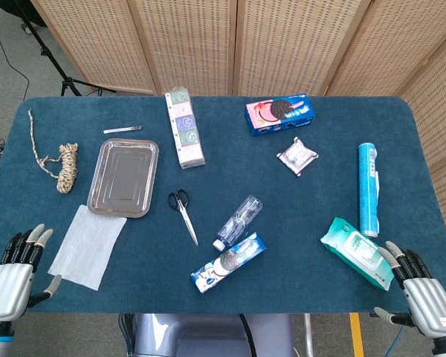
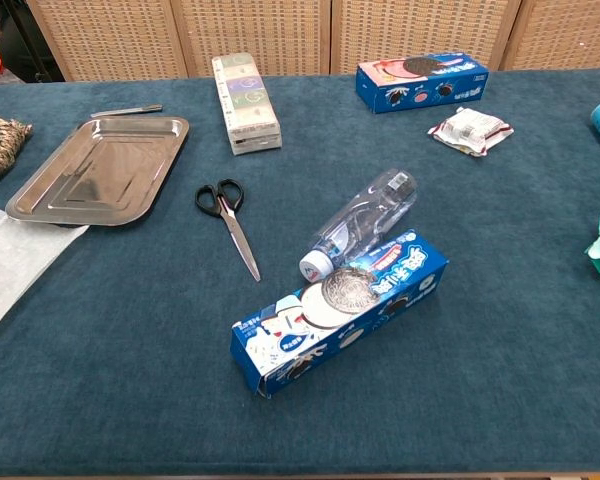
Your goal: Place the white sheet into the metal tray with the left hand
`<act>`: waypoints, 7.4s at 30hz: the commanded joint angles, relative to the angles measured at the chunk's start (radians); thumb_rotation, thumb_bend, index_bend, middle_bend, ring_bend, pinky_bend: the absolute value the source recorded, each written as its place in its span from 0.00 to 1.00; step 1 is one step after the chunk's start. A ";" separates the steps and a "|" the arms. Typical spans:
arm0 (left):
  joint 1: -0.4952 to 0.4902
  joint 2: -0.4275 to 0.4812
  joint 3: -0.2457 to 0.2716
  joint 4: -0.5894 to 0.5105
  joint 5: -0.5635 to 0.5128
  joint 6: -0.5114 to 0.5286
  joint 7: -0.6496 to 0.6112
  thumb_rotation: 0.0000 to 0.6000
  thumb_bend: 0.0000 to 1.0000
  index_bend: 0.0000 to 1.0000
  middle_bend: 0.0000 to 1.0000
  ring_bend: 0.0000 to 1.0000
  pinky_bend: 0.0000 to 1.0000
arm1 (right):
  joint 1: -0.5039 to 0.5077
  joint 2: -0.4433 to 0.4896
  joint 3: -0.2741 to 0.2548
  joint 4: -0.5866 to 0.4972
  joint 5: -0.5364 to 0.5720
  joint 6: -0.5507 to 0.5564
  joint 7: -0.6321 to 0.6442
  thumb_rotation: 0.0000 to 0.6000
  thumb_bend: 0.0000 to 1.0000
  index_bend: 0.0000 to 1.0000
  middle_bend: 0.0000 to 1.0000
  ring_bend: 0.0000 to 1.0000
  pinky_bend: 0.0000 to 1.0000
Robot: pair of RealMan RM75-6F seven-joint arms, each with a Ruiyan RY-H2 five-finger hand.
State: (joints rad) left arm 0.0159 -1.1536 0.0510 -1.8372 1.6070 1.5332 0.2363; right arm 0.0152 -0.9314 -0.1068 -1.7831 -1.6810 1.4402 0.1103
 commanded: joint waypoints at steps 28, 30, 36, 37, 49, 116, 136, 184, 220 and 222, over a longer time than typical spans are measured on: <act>-0.019 -0.092 0.019 0.010 -0.113 -0.117 0.111 0.94 0.31 0.07 0.00 0.00 0.00 | -0.020 0.017 0.005 0.009 -0.006 0.053 0.050 1.00 0.00 0.00 0.00 0.00 0.00; -0.020 -0.115 0.021 0.022 -0.123 -0.127 0.124 0.94 0.31 0.07 0.00 0.00 0.00 | -0.022 0.019 0.005 0.011 -0.007 0.058 0.057 1.00 0.00 0.00 0.00 0.00 0.00; -0.026 -0.172 0.034 0.068 -0.120 -0.148 0.161 0.94 0.31 0.07 0.00 0.00 0.00 | -0.024 0.022 0.006 0.015 -0.011 0.065 0.069 1.00 0.00 0.00 0.00 0.00 0.00; -0.027 -0.179 0.036 0.074 -0.119 -0.152 0.162 0.94 0.31 0.07 0.00 0.00 0.00 | -0.024 0.023 0.005 0.015 -0.012 0.065 0.070 1.00 0.00 0.00 0.00 0.00 0.00; -0.037 -0.232 0.048 0.103 -0.121 -0.174 0.186 0.94 0.32 0.11 0.00 0.00 0.00 | -0.028 0.025 0.006 0.018 -0.015 0.073 0.082 1.00 0.00 0.00 0.00 0.00 0.00; -0.063 -0.358 0.016 0.258 -0.185 -0.195 0.187 0.96 0.38 0.31 0.00 0.00 0.00 | -0.038 0.026 0.010 0.027 -0.028 0.097 0.100 1.00 0.00 0.00 0.00 0.00 0.00; -0.063 -0.370 0.011 0.267 -0.183 -0.172 0.189 1.00 0.43 0.47 0.00 0.00 0.00 | -0.038 0.025 0.010 0.025 -0.029 0.098 0.097 1.00 0.00 0.00 0.00 0.00 0.00; -0.197 -0.115 -0.272 -0.036 -0.176 -0.039 0.329 1.00 0.44 0.65 0.00 0.00 0.00 | -0.040 0.032 0.011 0.028 -0.028 0.102 0.119 1.00 0.00 0.00 0.00 0.00 0.00; -0.321 -0.241 -0.292 0.177 -0.344 -0.064 0.358 1.00 0.46 0.67 0.00 0.00 0.00 | -0.031 0.029 0.011 0.025 -0.023 0.083 0.108 1.00 0.00 0.00 0.00 0.00 0.00; -0.328 -0.258 -0.290 0.192 -0.353 -0.072 0.357 1.00 0.46 0.67 0.00 0.00 0.00 | -0.031 0.029 0.011 0.026 -0.021 0.081 0.108 1.00 0.00 0.00 0.00 0.00 0.00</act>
State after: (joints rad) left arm -0.3061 -1.4005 -0.2433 -1.6547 1.2615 1.4695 0.5928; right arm -0.0157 -0.9027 -0.0955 -1.7577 -1.7028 1.5217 0.2185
